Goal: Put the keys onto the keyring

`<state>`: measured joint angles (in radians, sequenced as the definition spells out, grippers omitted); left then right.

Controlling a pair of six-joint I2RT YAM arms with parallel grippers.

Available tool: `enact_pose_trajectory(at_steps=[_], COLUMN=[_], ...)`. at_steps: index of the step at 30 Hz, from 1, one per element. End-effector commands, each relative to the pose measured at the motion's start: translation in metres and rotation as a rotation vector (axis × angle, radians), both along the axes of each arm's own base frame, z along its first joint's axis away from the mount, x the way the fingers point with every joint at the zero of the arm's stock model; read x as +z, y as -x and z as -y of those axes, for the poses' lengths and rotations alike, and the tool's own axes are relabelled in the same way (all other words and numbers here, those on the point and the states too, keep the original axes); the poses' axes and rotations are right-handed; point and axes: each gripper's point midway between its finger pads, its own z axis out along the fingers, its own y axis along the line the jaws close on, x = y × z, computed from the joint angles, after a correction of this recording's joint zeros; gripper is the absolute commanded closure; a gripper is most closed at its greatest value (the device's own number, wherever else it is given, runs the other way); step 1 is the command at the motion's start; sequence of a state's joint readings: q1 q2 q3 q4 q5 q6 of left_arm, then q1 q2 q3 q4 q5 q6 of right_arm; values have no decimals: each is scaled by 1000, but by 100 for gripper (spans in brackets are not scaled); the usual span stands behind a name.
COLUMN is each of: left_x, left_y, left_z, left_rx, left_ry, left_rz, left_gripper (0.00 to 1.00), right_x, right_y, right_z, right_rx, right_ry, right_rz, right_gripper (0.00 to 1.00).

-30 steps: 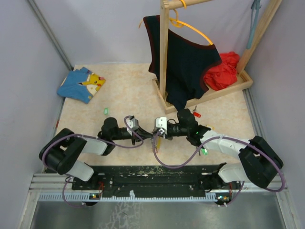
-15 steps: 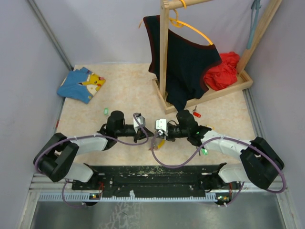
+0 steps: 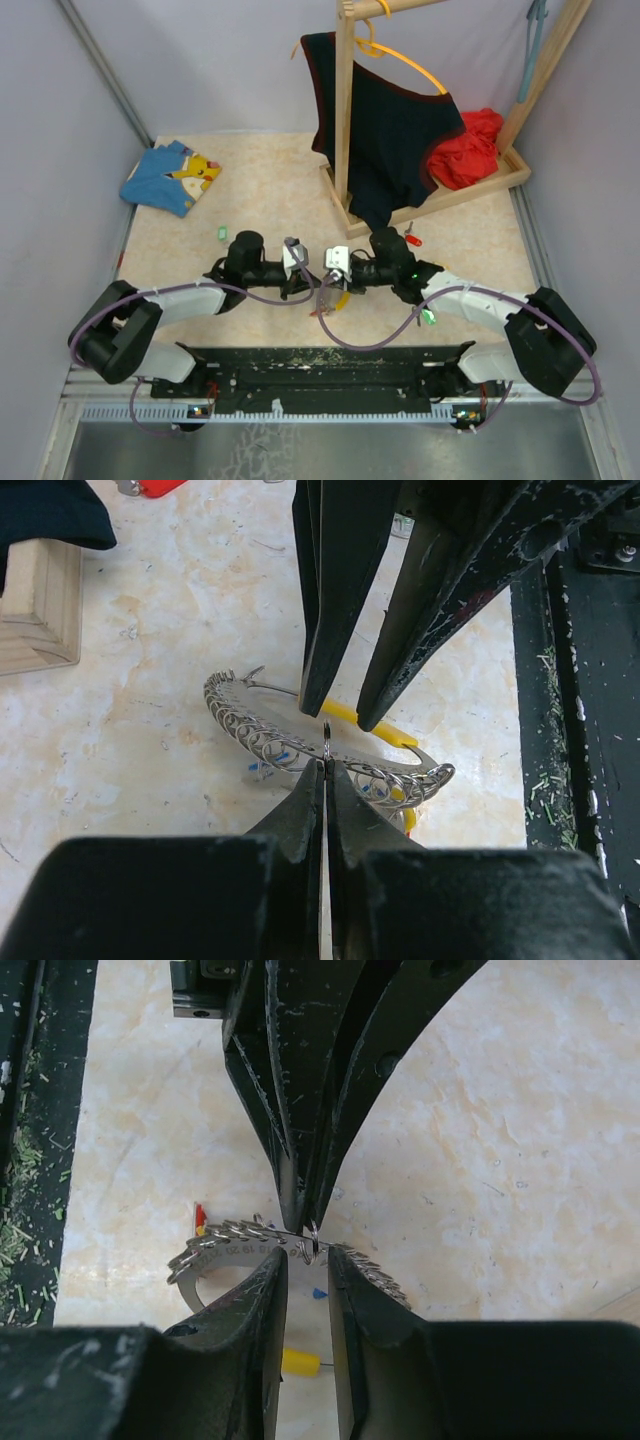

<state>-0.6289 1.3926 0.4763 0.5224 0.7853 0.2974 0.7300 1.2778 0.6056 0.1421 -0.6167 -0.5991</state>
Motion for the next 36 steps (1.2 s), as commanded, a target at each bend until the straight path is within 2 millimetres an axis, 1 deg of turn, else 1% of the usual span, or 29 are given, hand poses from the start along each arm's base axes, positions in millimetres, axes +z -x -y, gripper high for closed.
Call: enact_pose_trajectory(at_steps=[1, 7, 11, 15, 20, 23, 26, 27, 28, 31, 36], left_x=[16, 17, 17, 16, 18, 20, 18, 18, 16, 16, 7], left_y=[-3, -2, 0, 0, 1, 1, 0, -1, -2, -1, 1], left_z=[6, 7, 8, 7, 7, 6, 3, 2, 0, -3, -7], left_rx=[-19, -27, -35, -36, -35, -23, 5, 18, 29, 41, 37], left_ry=[25, 26, 28, 29, 34, 41, 46, 53, 59, 90, 92], left_rz=[55, 56, 56, 58, 64, 62, 57, 56, 52, 47, 19], left_gripper=[99, 99, 99, 99, 99, 98, 88, 82, 79, 73, 66], right_x=[37, 32, 27, 20, 18, 17, 23, 26, 28, 33, 36], right_y=[-9, -12, -13, -13, -11, -11, -11, -10, -10, -7, -5], right_z=[-15, -20, -22, -22, -20, -17, -17, -17, -18, -20, -21], right_rx=[30, 42, 50, 52, 45, 36, 24, 22, 21, 20, 18], right_ry=[-98, -90, -81, -57, -46, -43, -86, -105, -124, -169, -212], right_rz=[62, 50, 35, 13, 6, 2, 4, 8, 10, 7, 3], right_gripper=[76, 76, 78, 86, 100, 100, 100, 100, 100, 100, 100])
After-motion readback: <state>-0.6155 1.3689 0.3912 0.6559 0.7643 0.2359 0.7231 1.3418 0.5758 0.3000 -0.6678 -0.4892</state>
